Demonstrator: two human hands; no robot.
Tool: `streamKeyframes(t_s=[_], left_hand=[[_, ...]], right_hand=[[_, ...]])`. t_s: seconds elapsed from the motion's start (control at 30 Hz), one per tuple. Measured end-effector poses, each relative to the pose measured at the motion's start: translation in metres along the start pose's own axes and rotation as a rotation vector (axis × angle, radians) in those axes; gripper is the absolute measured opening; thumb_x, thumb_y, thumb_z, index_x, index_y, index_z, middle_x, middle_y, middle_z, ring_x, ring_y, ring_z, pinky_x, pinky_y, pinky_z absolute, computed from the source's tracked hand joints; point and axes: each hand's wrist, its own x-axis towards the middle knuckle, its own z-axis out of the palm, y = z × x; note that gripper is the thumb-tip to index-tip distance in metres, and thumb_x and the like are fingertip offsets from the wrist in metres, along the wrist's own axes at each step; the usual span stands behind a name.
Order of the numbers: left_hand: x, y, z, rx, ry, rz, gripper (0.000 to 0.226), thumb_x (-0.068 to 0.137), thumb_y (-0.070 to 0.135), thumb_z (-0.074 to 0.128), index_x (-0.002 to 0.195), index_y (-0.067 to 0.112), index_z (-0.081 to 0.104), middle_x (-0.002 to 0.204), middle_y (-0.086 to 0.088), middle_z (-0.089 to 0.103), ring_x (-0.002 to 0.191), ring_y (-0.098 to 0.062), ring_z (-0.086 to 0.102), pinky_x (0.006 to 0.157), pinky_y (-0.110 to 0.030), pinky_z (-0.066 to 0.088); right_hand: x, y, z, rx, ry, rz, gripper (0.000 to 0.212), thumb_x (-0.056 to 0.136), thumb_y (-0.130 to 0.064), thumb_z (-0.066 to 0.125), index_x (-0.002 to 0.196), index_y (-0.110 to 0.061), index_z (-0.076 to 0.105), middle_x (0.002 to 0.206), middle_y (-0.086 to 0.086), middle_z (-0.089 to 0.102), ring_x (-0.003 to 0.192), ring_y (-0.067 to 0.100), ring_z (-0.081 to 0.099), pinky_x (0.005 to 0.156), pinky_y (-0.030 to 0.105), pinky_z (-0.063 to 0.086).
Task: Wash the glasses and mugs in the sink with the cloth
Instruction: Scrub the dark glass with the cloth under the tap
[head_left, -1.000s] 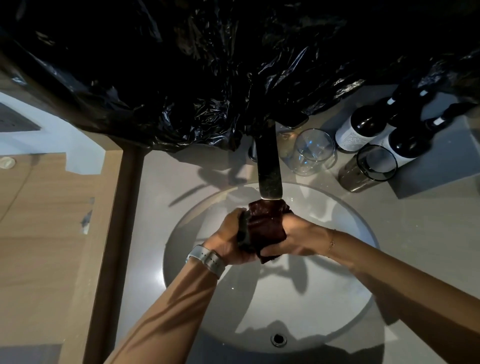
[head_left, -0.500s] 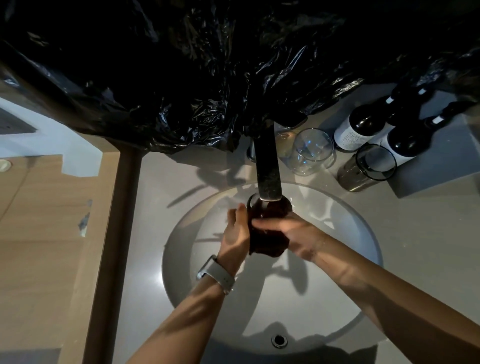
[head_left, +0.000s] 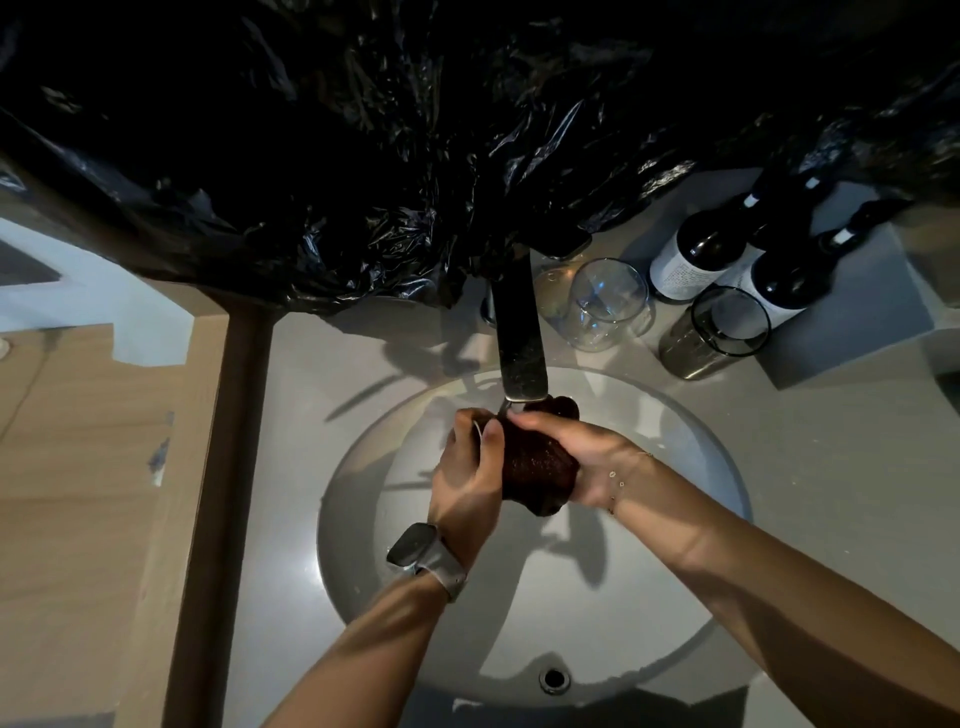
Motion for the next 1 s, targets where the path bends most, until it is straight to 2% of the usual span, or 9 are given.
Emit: streamKeyframes(t_s=[0.13,0.27,0.43,0.5,0.57,0.63,0.7,0.87,1.0], left_hand=[[0.004,0.000,-0.002,-0.149,-0.024,-0.044,0.029,0.093,0.053,0.041,0.093,0.027,0.055,0.092,-0.008,0.067,0.092,-0.023,0.065,0.086,-0.047,0.053],[0.020,0.010,0.000,-0.273,-0.113,-0.391,0.055,0.089,0.061,0.037,0.109,0.018,0.063,0.107,-0.015,0.069,0.098,-0.025,0.066,0.085,-0.040,0.056],[0.028,0.025,-0.009,-0.548,-0.372,-0.709,0.061,0.105,0.043,0.022,0.125,-0.001,0.060,0.095,-0.020,0.069,0.080,-0.025,0.067,0.067,-0.030,0.058],[0.024,0.022,-0.009,-0.453,-0.391,-0.605,0.062,0.102,0.057,0.025,0.120,0.012,0.064,0.096,-0.014,0.073,0.085,-0.023,0.071,0.072,-0.036,0.058],[0.019,0.014,-0.011,-0.177,-0.343,-0.260,0.061,0.091,0.070,0.037,0.122,0.020,0.057,0.104,-0.013,0.069,0.089,-0.024,0.071,0.064,-0.039,0.058],[0.012,0.002,-0.014,0.052,-0.275,0.111,0.052,0.089,0.065,0.040,0.121,0.026,0.051,0.101,-0.009,0.064,0.079,-0.019,0.066,0.052,-0.028,0.050],[0.012,-0.005,-0.017,0.024,-0.233,0.154,0.036,0.095,0.055,0.038,0.112,0.026,0.052,0.089,-0.007,0.062,0.067,-0.014,0.059,0.048,-0.024,0.044],[0.024,0.016,-0.001,-0.223,-0.186,-0.396,0.040,0.100,0.054,0.034,0.100,0.019,0.055,0.080,-0.012,0.062,0.059,-0.018,0.060,0.044,-0.025,0.045],[0.035,0.016,-0.010,-0.514,-0.370,-0.756,0.051,0.103,0.044,0.028,0.105,0.006,0.062,0.085,-0.015,0.065,0.077,-0.024,0.062,0.070,-0.032,0.051]], right_hand=[[0.002,0.012,0.001,0.030,0.008,-0.093,0.029,0.078,-0.017,0.075,0.105,-0.007,0.071,0.105,0.016,0.072,0.097,0.029,0.070,0.093,0.042,0.053],[-0.004,0.029,-0.006,-0.194,0.042,-0.382,0.030,0.071,0.001,0.078,0.098,-0.011,0.072,0.097,0.011,0.074,0.093,0.022,0.072,0.079,0.030,0.056],[-0.005,0.038,-0.008,-0.505,0.098,-0.570,0.040,0.065,0.013,0.080,0.091,-0.016,0.068,0.086,-0.001,0.073,0.080,0.005,0.071,0.072,0.015,0.053],[-0.006,0.034,-0.010,-0.338,0.129,-0.501,0.033,0.068,0.005,0.080,0.096,-0.010,0.071,0.091,0.007,0.075,0.087,0.016,0.072,0.076,0.024,0.056],[-0.006,0.026,-0.012,-0.037,0.075,-0.285,0.030,0.073,-0.004,0.077,0.103,-0.004,0.071,0.099,0.016,0.074,0.092,0.028,0.072,0.080,0.036,0.057],[-0.007,0.019,-0.009,0.129,-0.011,-0.109,0.026,0.079,-0.008,0.071,0.104,-0.001,0.069,0.100,0.019,0.071,0.089,0.031,0.071,0.075,0.038,0.058],[-0.004,0.016,-0.005,0.115,-0.049,-0.076,0.016,0.083,-0.007,0.066,0.098,-0.002,0.069,0.091,0.020,0.071,0.081,0.031,0.072,0.068,0.037,0.059],[0.006,0.026,-0.006,-0.045,0.010,-0.266,0.033,0.072,-0.006,0.078,0.102,0.003,0.069,0.098,0.025,0.071,0.088,0.038,0.070,0.072,0.043,0.058],[0.019,0.050,-0.017,-0.450,0.060,-0.563,0.041,0.058,-0.008,0.089,0.093,-0.022,0.073,0.100,0.009,0.074,0.097,0.024,0.070,0.087,0.035,0.055]])
